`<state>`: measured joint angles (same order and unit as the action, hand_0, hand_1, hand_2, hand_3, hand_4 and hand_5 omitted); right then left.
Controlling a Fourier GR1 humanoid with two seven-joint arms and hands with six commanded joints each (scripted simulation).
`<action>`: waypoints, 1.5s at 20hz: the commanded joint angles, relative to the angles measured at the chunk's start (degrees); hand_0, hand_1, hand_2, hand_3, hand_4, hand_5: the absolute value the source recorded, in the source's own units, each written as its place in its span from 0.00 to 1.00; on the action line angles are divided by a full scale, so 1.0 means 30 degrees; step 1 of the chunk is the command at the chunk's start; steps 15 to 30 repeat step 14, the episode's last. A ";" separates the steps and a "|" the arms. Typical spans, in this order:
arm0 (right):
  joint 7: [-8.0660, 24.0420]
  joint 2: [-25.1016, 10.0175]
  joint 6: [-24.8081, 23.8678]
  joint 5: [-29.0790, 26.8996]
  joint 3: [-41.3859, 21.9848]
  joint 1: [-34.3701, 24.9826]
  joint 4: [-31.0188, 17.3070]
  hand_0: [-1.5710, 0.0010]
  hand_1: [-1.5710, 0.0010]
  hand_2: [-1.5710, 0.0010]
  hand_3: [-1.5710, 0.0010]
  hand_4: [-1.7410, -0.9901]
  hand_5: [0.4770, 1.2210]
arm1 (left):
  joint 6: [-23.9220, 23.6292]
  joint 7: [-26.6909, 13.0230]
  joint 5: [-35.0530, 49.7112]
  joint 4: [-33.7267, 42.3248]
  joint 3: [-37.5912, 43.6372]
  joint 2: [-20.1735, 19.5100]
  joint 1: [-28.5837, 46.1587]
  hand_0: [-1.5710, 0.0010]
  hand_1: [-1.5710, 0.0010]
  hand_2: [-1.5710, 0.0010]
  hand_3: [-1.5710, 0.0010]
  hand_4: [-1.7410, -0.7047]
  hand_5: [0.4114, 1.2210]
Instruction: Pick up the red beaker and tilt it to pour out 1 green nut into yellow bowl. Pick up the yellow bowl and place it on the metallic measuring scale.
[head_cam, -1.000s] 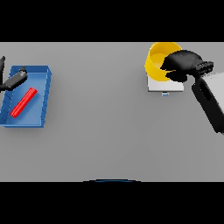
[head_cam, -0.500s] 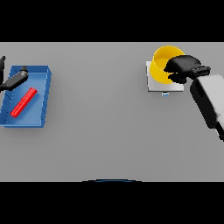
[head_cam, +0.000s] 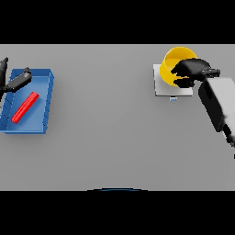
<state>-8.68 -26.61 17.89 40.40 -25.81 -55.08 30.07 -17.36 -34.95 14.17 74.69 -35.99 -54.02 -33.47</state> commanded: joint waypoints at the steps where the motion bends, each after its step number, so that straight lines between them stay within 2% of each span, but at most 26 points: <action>1: -0.0081 0.0082 0.0093 -0.0072 0.0040 -0.0027 -0.0103 0.38 0.45 0.39 0.51 0.32 0.68 | -0.0047 0.0014 0.0028 0.0264 0.0022 -0.0164 0.0059 1.00 1.00 1.00 1.00 0.89 0.41; 3: -0.0295 0.0042 0.0289 -0.0066 0.0001 -0.0079 -0.0244 0.60 0.65 0.56 0.57 0.39 0.55 | -0.0015 0.0005 0.0014 0.0046 0.0017 -0.0099 -0.0013 1.00 1.00 1.00 1.00 0.90 0.41; 5: -0.0468 0.0124 0.0438 0.0013 -0.0061 -0.0214 -0.0616 0.75 0.77 0.67 0.62 0.44 0.46 | 0.0166 0.0059 -0.0084 -0.0210 -0.0092 0.0065 -0.0197 1.00 1.00 1.00 1.00 0.90 0.40; 7: -0.1079 0.0032 0.0512 0.0148 -0.0228 -0.0294 -0.0764 0.84 0.86 0.75 0.65 0.47 0.41 | 0.0024 0.0215 -0.0062 -0.0283 -0.0071 0.0077 0.0088 1.00 1.00 1.00 1.00 0.90 0.41; 10: -0.1493 0.0328 0.0487 0.0443 -0.0437 -0.0706 -0.1498 0.92 0.93 0.84 0.72 0.53 0.36 | 0.0092 0.0172 -0.0090 -0.0422 -0.0038 0.0144 -0.0247 1.00 1.00 1.00 1.00 0.90 0.40; 14: -0.1409 0.0398 0.0529 0.0718 -0.0680 -0.0724 -0.1764 0.97 0.97 0.93 0.78 0.58 0.34 | -0.0114 0.0057 0.0115 0.0103 0.0048 0.0010 -0.0003 1.00 1.00 1.00 1.00 0.89 0.40; 30: -0.1409 0.0398 0.0529 0.0718 -0.0680 -0.0724 -0.1764 0.97 0.97 0.93 0.78 0.58 0.34 | -0.0114 0.0057 0.0115 0.0103 0.0048 0.0010 -0.0003 1.00 1.00 1.00 1.00 0.89 0.40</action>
